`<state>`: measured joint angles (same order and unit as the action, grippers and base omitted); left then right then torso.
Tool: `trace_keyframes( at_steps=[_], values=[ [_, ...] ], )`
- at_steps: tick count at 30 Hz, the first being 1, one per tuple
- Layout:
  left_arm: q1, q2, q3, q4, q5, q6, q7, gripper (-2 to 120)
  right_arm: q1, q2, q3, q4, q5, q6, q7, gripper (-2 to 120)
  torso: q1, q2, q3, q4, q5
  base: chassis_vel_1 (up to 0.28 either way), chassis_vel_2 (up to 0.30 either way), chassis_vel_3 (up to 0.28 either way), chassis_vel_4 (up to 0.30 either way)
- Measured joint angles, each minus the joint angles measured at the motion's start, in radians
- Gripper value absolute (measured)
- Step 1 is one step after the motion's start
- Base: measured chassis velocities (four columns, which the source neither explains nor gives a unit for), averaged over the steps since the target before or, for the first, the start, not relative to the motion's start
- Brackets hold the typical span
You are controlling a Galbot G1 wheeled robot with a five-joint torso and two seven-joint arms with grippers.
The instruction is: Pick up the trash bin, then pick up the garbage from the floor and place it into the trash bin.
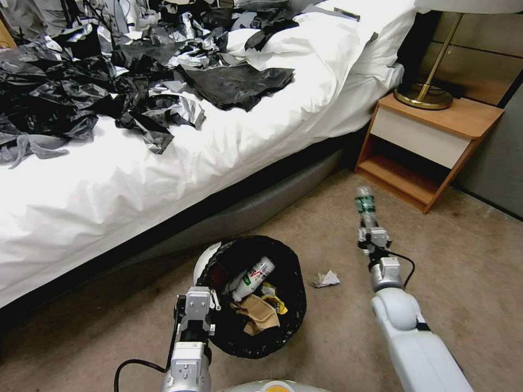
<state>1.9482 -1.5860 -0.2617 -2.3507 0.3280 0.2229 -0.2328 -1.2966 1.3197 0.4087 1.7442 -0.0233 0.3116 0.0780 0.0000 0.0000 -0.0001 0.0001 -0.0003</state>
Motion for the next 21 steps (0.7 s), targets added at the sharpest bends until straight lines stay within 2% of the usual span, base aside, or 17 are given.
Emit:
trace_keyframes(
  at_steps=[2, 3, 6, 7, 9, 12, 21],
  values=[
    [0.0, 0.002, 0.0, 0.005, -0.001, 0.0, 0.0, 0, -0.07, 0.001, -0.041, 0.106, -0.068, 0.079, -0.083, 19, 0.0, 0.0, 0.0, 0.0, -0.0003, 0.0, 0.0, 0.0, 0.0],
    [0.0, 0.002, 0.0, 0.005, -0.001, 0.0, 0.0, 0, -0.07, 0.001, -0.041, 0.106, -0.068, 0.079, -0.083, 19, 0.0, 0.0, 0.0, 0.0, -0.0003, 0.0, 0.0, 0.0, 0.0],
    [-0.003, 0.004, -0.001, 0.007, -0.005, 0.0, 0.0, 0, -0.138, -0.01, -0.098, 0.148, -0.087, 0.173, -0.21, 19, 0.0, 0.0, 0.0, -0.0001, -0.0001, 0.0, 0.0, 0.0, 0.0],
    [-0.003, 0.004, -0.001, 0.007, -0.005, 0.0, 0.0, 0, -0.138, -0.01, -0.098, 0.148, -0.087, 0.173, -0.21, 19, 0.0, 0.0, 0.0, -0.0001, -0.0001, 0.0, 0.0, 0.0, 0.0],
    [-0.004, 0.006, -0.001, 0.009, -0.007, 0.0, 0.0, 0, -0.166, -0.016, -0.126, 0.139, -0.119, 0.238, -0.278, 19, 0.0, 0.0, 0.0, 0.0, 0.0001, 0.0, 0.0, 0.0, 0.0],
    [-0.005, 0.008, -0.001, 0.009, -0.01, -0.001, 0.0, 0, -0.189, -0.017, -0.148, 0.097, -0.15, 0.283, -0.322, 19, 0.0, 0.0, 0.0, -0.0001, 0.0003, 0.0, 0.0, 0.0, 0.0],
    [-0.01, 0.008, 0.009, 0.01, -0.011, 0.0, 0.0, 0, -0.205, 0.0, -0.172, 0.047, -0.192, 0.298, -0.335, 19, 0.0, 0.0, 0.0, 0.0, 0.0002, 0.0, 0.0, 0.0, 0.0]
  ],
)
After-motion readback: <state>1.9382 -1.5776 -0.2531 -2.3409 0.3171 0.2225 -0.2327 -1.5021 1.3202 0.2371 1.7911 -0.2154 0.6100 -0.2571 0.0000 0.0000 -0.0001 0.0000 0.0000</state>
